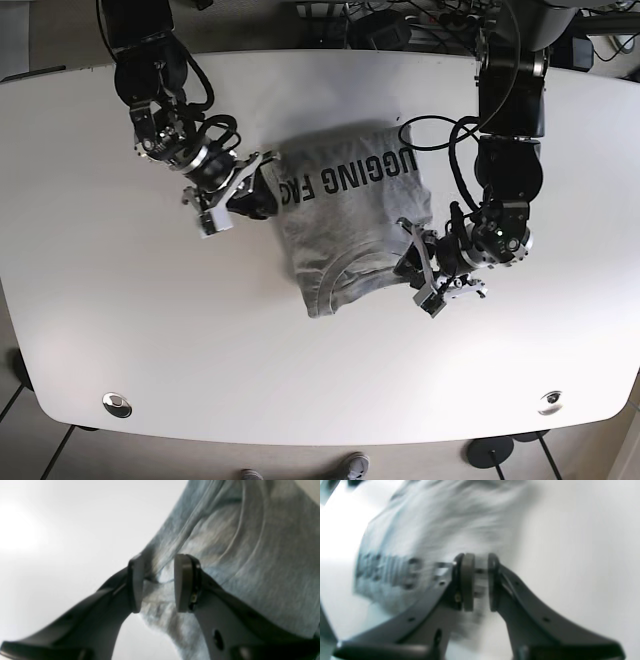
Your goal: Fold the T-shirt properly
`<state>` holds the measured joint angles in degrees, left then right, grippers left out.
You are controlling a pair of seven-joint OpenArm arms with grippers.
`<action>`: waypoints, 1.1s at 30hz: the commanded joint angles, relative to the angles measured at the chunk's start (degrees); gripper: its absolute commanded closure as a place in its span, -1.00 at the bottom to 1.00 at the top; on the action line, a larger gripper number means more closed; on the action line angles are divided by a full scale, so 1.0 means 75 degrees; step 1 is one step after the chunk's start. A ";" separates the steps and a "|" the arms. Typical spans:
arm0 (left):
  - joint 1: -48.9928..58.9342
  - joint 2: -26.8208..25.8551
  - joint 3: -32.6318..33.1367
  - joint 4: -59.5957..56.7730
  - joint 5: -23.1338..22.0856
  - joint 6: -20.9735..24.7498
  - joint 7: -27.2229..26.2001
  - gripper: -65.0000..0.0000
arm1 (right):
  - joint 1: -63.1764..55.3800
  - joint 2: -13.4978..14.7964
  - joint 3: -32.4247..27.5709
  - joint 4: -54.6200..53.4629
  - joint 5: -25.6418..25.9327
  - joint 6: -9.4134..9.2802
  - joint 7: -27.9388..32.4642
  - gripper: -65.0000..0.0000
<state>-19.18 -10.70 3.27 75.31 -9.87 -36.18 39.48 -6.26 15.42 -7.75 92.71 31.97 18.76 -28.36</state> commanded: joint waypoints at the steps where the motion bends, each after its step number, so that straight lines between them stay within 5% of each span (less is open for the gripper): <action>1: -0.0074 0.0202 0.0004 0.0362 -0.0085 0.0529 -0.0183 0.38 | -0.0062 0.0036 0.0066 0.0164 0.0069 0.0048 -0.0093 0.73; 4: 0.0125 0.0600 0.0039 0.0749 -0.0062 0.1935 -0.0195 0.37 | -0.0449 0.0036 0.0043 0.0152 0.0057 0.0048 -0.0081 0.73; 5: 0.0313 0.0776 0.0039 0.0995 -0.0062 0.2849 -0.0277 0.37 | -0.0601 -0.0057 -0.0145 0.0164 0.0057 0.0048 -0.0093 0.73; 9: 0.1157 0.1151 0.0285 0.1757 -0.0062 0.5170 -0.1156 0.37 | -0.0706 -0.0163 -0.1047 0.0140 0.0057 0.0048 -0.0093 0.73; 11: 0.1555 0.1139 0.0731 0.1874 -0.0062 0.5663 -0.1660 0.37 | -0.0554 -0.0163 -0.1692 0.0105 0.0046 0.0048 -0.0093 0.73; 16: 0.2153 0.1128 0.1422 0.1909 -0.0062 0.5745 -0.2328 0.37 | -0.0460 -0.0081 -0.2302 0.0656 0.0057 0.0048 -0.0093 0.73; 21: 0.2352 0.1128 0.1434 0.1862 0.0126 0.5756 -0.2668 0.37 | -0.0425 0.0587 -0.2278 0.0832 0.0104 0.0048 -0.0069 0.73; 28: 0.2305 0.1104 0.1739 0.0749 0.0923 0.5710 -0.2645 0.37 | -0.0847 0.0365 -0.0977 0.0832 0.0116 0.0048 -0.0093 0.73; 33: 0.2340 -0.0185 0.2020 0.0198 0.0876 0.5686 -0.2645 0.38 | -0.0835 0.0411 -0.0825 0.1254 0.0116 0.0048 -0.0093 0.73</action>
<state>-2.02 -11.11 18.83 77.54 -4.54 4.91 14.44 -12.95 18.22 -14.17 100.90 31.79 18.41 -30.24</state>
